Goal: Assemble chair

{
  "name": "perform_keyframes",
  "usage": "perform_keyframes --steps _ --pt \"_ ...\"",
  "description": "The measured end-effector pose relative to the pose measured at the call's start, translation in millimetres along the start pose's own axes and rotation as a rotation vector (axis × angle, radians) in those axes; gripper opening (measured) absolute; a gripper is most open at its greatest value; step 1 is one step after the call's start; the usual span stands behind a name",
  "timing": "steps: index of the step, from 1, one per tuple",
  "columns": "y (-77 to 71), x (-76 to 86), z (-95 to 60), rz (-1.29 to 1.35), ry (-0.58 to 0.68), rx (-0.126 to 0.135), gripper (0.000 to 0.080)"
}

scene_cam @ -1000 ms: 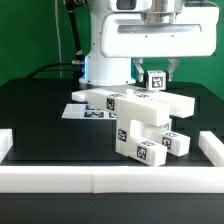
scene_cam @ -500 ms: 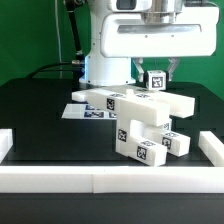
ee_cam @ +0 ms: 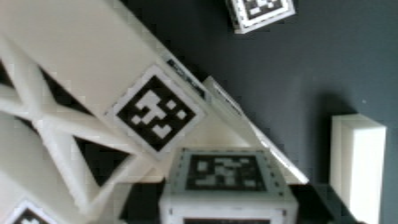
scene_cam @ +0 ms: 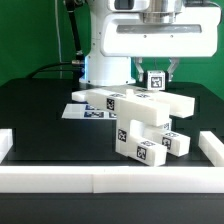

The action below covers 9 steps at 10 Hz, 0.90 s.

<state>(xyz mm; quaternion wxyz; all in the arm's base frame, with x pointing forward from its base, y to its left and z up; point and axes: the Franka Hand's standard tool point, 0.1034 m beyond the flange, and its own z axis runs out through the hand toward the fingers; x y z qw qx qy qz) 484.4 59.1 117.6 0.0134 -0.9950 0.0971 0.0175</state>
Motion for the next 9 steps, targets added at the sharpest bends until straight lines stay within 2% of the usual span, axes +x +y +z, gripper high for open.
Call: perform_keyframes --steps 9 --pt "-1.5 -0.6 0.4 0.539 -0.004 0.007 0.0288"
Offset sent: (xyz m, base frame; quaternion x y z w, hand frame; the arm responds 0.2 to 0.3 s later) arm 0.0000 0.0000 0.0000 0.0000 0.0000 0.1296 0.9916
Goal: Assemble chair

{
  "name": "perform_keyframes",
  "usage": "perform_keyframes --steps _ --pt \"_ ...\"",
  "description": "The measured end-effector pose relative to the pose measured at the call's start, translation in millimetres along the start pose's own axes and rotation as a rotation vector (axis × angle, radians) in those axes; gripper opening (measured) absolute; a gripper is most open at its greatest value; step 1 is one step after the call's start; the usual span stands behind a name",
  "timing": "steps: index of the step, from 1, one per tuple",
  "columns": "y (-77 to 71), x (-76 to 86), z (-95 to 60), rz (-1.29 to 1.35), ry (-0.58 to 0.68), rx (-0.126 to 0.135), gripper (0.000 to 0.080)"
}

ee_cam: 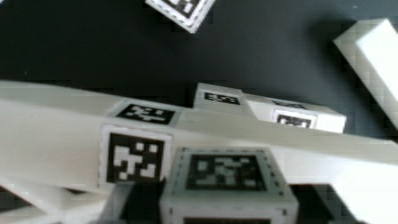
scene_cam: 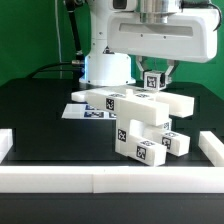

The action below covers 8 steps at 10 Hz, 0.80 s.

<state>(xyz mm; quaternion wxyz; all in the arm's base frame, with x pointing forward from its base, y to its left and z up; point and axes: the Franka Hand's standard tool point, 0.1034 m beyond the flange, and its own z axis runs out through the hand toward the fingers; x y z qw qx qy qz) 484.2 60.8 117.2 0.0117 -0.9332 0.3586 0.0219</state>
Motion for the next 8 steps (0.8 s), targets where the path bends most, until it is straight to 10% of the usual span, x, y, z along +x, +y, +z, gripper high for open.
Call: perform_keyframes --steps 8 --pt "-2.9 -3.3 0.9 0.557 -0.016 0.01 0.0288"
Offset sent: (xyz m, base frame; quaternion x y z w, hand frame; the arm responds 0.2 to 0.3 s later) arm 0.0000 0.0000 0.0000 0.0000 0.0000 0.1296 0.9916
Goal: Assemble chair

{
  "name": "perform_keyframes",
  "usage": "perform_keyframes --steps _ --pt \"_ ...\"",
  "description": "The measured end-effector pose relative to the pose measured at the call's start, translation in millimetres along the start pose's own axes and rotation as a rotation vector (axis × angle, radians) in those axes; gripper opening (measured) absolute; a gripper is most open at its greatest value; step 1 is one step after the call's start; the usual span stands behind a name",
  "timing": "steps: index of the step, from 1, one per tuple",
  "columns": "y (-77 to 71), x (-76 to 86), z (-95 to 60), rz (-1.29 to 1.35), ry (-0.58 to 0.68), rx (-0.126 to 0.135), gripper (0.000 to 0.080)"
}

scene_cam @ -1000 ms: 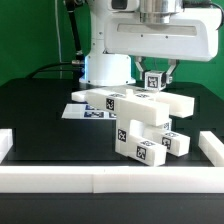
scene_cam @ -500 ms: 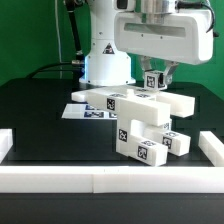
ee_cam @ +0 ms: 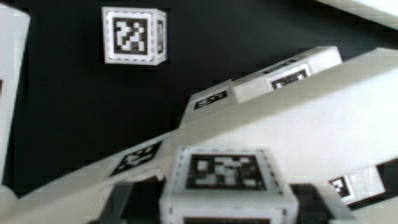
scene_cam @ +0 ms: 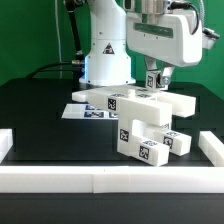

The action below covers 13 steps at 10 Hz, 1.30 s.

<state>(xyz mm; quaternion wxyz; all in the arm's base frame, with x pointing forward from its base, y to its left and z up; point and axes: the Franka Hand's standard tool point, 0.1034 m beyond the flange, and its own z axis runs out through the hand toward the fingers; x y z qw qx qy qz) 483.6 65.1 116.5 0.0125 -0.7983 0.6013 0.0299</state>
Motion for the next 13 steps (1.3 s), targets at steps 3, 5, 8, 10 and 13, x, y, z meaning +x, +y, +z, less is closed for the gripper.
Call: perform_keyframes --steps 3,5,8,10,13 --pt "0.3 -0.2 0.5 -0.034 0.0 -0.002 0.0482" --pt "1.1 -2.2 0.0 -0.108 -0.008 -0.017 0.0592" --pt "1.0 -2.9 0.1 -0.435 -0.01 -0.016 0.0647" --pt "0.6 -2.8 -0.2 -0.625 -0.012 -0.014 0.0649" --pt "-1.2 -1.0 -1.8 -0.883 -0.011 -0.009 0.0649"
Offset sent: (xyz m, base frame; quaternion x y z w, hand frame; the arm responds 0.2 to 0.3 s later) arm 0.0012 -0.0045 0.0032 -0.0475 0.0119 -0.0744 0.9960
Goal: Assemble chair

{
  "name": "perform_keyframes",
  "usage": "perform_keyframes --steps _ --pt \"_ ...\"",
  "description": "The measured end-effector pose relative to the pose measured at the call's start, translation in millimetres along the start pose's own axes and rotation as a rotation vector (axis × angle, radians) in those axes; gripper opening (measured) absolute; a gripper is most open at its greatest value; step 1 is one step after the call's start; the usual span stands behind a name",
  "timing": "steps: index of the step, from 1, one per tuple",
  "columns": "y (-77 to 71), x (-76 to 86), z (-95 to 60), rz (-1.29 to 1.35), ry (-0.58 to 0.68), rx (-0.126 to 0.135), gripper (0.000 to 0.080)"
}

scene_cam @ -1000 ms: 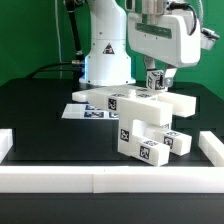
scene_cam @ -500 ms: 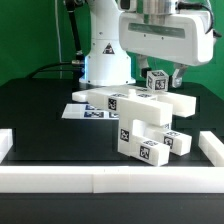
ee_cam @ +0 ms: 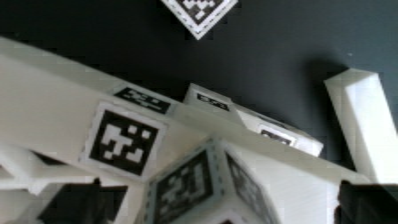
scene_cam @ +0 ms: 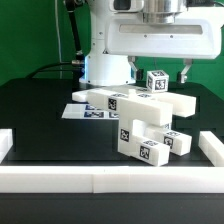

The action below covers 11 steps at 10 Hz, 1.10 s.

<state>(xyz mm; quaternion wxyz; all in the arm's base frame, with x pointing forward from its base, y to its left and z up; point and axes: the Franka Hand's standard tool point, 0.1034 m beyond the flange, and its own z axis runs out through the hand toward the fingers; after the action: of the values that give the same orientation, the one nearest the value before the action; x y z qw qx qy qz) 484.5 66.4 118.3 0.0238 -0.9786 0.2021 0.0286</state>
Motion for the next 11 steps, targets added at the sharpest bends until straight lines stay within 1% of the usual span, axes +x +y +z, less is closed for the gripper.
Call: perform_keyframes --steps 7,8,9,10,11 --pt "1.5 0.8 0.0 -0.496 0.0 0.0 0.0649" --pt "1.5 0.8 0.0 -0.526 0.0 0.0 0.0523" --pt "1.5 0.8 0.0 -0.543 0.0 0.0 0.0523" --pt "1.5 0.7 0.0 -0.542 0.0 0.0 0.0383" --pt "1.6 0.8 0.0 -0.542 0.0 0.0 0.0286"
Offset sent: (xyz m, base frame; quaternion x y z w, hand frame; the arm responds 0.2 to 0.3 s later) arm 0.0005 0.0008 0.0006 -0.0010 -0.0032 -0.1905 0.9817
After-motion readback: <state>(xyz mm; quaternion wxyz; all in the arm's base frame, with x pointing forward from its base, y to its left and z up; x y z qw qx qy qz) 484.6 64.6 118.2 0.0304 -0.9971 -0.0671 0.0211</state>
